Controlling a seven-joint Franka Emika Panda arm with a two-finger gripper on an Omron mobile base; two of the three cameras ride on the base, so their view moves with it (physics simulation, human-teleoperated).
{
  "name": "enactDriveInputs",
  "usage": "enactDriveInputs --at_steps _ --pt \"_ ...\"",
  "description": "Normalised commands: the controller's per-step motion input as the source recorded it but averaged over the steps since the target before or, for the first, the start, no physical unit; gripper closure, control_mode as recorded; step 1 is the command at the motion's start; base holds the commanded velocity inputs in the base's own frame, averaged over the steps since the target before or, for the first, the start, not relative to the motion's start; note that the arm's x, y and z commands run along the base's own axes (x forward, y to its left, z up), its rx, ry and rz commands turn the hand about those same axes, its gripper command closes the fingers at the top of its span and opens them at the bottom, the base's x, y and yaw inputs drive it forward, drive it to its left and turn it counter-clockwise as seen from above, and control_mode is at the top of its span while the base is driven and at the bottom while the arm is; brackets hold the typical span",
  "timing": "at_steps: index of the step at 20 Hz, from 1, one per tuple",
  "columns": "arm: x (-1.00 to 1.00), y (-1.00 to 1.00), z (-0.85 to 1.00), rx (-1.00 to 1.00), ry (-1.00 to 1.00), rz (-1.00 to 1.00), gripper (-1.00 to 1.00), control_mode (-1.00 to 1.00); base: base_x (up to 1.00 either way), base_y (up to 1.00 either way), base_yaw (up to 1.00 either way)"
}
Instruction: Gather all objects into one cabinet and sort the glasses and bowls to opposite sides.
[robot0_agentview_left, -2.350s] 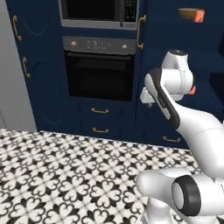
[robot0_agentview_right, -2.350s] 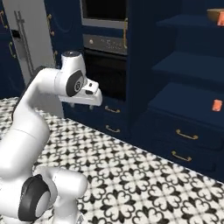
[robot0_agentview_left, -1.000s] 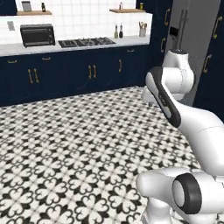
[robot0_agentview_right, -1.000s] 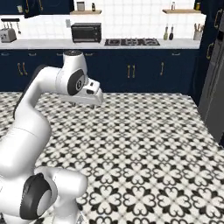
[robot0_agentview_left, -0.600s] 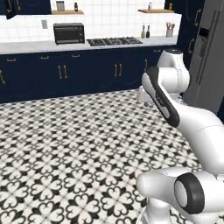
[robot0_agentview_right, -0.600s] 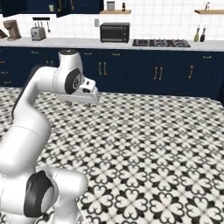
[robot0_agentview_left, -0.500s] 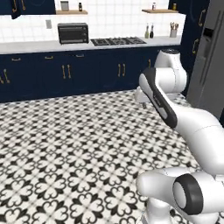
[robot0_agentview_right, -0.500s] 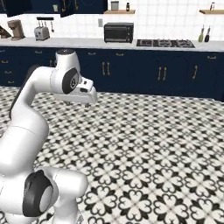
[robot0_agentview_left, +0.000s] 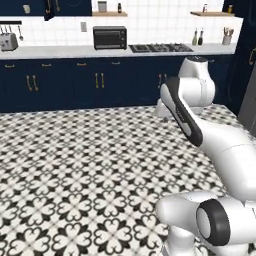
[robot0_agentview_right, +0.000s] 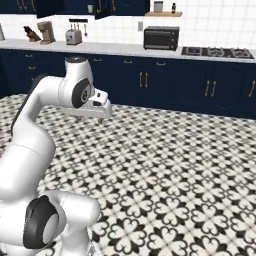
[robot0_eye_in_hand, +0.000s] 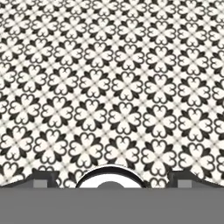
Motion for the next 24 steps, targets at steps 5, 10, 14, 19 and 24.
enactDriveInputs --at_steps 5,10,14,19,24 --pt "0.00 0.00 0.00 0.00 0.00 0.00 -1.00 1.00 0.92 0.00 0.24" --pt "0.00 0.00 0.00 0.00 0.00 0.00 -1.00 1.00 1.00 -0.12 0.12" --pt "0.00 0.00 0.00 0.00 0.00 0.00 -1.00 1.00 0.76 0.09 0.07" --pt "0.00 0.00 0.00 0.00 0.00 0.00 -1.00 1.00 0.02 0.99 0.01" --pt "0.00 0.00 0.00 0.00 0.00 0.00 -1.00 1.00 0.27 1.00 0.00"
